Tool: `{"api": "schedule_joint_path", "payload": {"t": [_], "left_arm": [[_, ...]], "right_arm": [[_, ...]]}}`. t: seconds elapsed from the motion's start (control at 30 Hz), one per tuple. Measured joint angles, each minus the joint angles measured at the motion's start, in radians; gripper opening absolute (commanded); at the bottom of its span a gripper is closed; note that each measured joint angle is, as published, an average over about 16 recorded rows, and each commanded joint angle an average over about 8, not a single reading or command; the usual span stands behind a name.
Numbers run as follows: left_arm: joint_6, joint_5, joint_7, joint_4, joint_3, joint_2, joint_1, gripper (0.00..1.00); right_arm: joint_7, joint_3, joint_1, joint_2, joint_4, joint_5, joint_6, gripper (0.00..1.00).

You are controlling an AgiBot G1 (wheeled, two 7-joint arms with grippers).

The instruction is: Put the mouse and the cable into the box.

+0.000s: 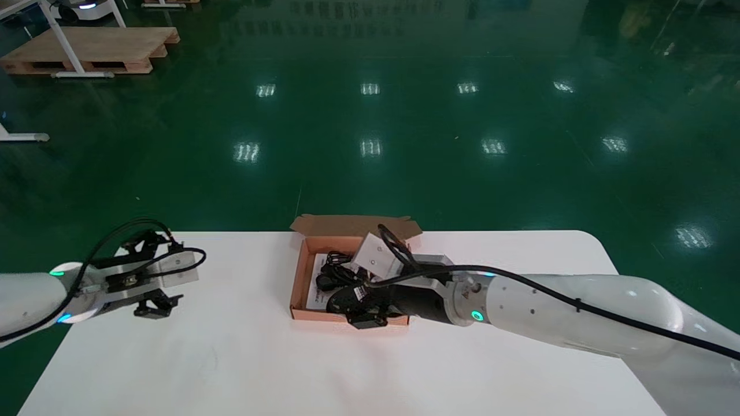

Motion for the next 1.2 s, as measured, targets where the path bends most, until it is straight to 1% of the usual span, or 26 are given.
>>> {"api": "schedule_joint_path", "payload": {"t": [1.2], "left_arm": [[0.471,-1.251,0.287,-0.084,-0.357,-0.183,0.208,1.00]], "right_arm": [[-0.078,0.545,-0.324,0.453,0.299,0.606,-0.637,1.00]]}}
